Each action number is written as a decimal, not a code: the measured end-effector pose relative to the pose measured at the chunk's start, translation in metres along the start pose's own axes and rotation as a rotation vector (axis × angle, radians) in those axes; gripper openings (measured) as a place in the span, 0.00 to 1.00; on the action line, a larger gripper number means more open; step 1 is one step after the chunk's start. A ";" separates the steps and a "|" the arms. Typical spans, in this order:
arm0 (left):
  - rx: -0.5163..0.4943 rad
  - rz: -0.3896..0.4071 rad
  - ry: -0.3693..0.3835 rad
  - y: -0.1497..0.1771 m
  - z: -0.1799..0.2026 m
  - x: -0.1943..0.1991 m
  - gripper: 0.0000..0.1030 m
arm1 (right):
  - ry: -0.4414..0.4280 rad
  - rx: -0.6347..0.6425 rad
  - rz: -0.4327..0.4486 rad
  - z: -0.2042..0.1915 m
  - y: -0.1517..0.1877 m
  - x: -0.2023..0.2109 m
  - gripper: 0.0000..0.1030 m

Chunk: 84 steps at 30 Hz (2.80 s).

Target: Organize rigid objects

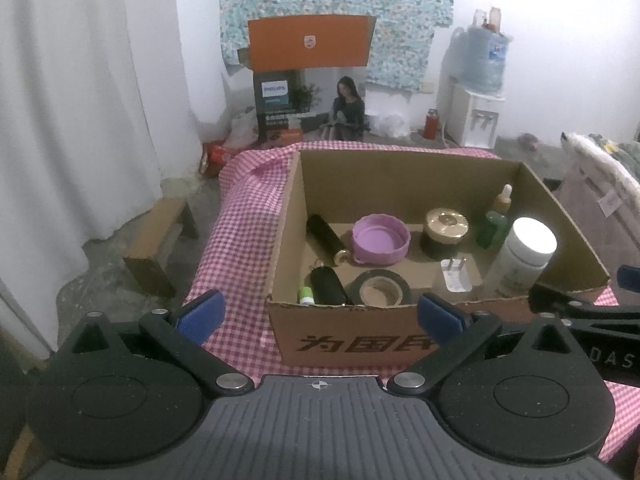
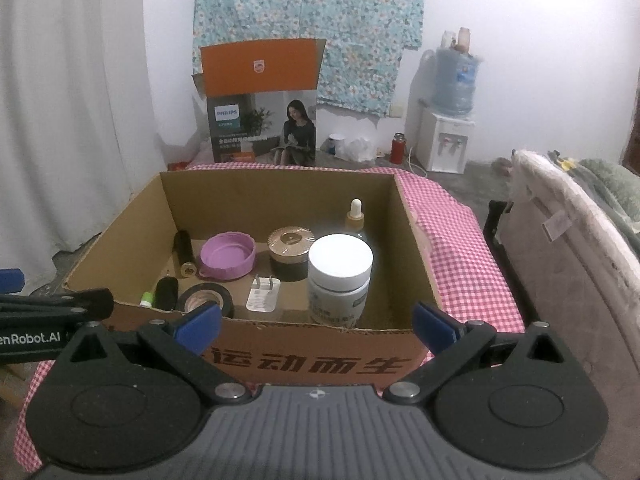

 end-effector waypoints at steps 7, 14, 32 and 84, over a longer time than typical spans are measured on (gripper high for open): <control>-0.002 0.005 -0.005 -0.001 -0.004 0.000 1.00 | -0.007 0.024 0.007 -0.005 -0.001 0.006 1.00; -0.005 0.005 -0.010 0.000 -0.004 0.000 1.00 | -0.011 0.020 0.001 -0.007 -0.001 0.006 1.00; -0.011 -0.026 -0.012 0.003 -0.001 -0.007 1.00 | -0.017 0.002 -0.031 -0.003 0.002 -0.001 1.00; -0.004 -0.071 0.012 0.009 0.004 -0.011 1.00 | -0.013 -0.007 -0.054 0.003 0.005 -0.006 1.00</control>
Point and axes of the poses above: each gripper's, at about its wrist camera, not at the fingertips, and x roughly against the way its jaws point, z to its right, y to its underside, the point moved 9 cm from there along -x, roughly the way its jaws point, and after that the axes turned 14 degrees about -y, right-handed, at the moved point
